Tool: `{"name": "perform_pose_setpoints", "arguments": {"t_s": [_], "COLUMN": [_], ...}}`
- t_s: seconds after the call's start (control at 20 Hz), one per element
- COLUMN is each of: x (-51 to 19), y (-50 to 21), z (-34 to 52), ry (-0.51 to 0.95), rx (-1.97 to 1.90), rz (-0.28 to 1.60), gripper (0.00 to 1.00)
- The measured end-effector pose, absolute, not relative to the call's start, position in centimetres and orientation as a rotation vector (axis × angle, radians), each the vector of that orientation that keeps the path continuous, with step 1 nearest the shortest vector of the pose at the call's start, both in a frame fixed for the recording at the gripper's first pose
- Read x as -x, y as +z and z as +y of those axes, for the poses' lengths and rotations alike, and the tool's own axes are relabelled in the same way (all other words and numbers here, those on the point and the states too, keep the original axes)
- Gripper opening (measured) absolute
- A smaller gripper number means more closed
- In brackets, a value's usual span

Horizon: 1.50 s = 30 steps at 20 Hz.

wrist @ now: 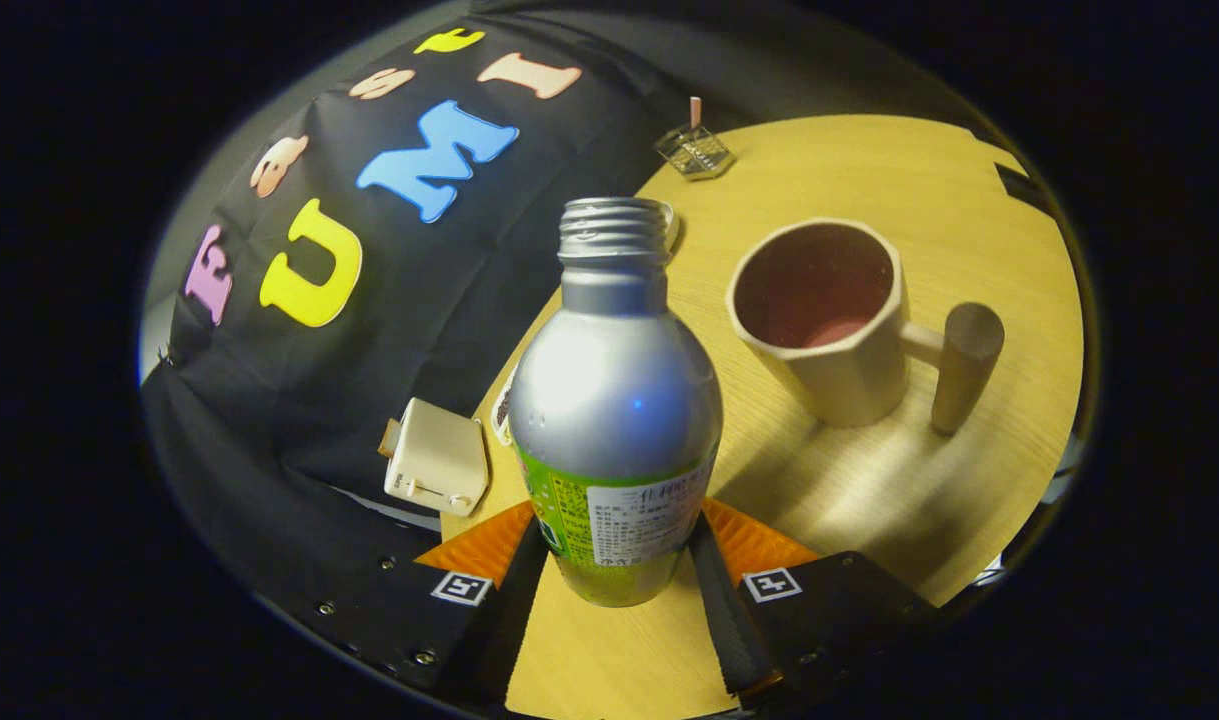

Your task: Take the bottle from table, then pour the juice into the cup, finally place the bottle on the coaster

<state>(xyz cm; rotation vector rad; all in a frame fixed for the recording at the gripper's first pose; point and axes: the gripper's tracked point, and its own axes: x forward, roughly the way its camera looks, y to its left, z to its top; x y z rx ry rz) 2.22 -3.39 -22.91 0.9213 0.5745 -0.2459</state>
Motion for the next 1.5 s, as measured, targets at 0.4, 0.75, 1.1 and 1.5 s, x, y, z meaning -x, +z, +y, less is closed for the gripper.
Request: {"name": "perform_pose_setpoints", "arguments": {"t_s": [0.4,0.75,1.1,1.5], "x": [-4.3,-7.3,-11.0,-14.8], "y": [-21.8,-21.2,-21.9,-23.5], "z": [-4.7,-4.5,-5.5,-6.0], "ry": [-0.294,-0.296,-0.321,-0.303], "rx": [-0.632,-0.431,-0.326,-0.217], "rz": [0.493,0.465,0.449,0.454], "gripper": [0.76,0.76,0.76,0.76]}}
